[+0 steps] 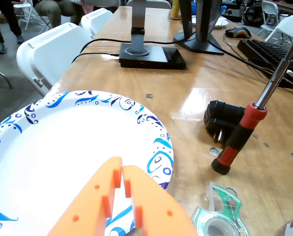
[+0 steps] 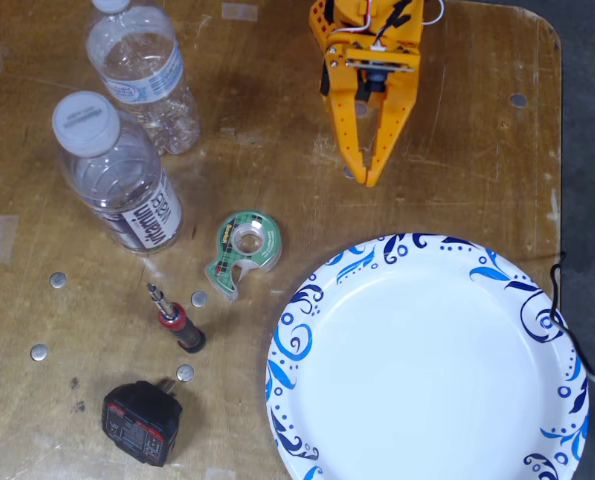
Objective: Move the bottles to the plate
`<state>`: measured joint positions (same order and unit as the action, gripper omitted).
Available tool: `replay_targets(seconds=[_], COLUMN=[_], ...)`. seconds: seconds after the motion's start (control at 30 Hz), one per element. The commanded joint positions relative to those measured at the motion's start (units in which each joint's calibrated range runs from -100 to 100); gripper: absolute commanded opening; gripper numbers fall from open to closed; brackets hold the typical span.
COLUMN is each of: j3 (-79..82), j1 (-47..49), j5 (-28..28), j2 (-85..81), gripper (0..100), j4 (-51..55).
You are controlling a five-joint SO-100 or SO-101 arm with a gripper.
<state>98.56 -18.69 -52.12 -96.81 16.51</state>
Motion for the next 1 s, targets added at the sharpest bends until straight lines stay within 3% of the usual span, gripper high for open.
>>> replay_targets(seconds=[0.0, 0.4, 0.97], j3=[0.0, 0.4, 0.4], j1=[-0.8, -9.5, -25.6], j5=[-0.2, -0.2, 0.3], j2=[-0.7, -2.2, -2.2], gripper=[1, 1, 1], j4=[-0.8, -21.5, -24.9])
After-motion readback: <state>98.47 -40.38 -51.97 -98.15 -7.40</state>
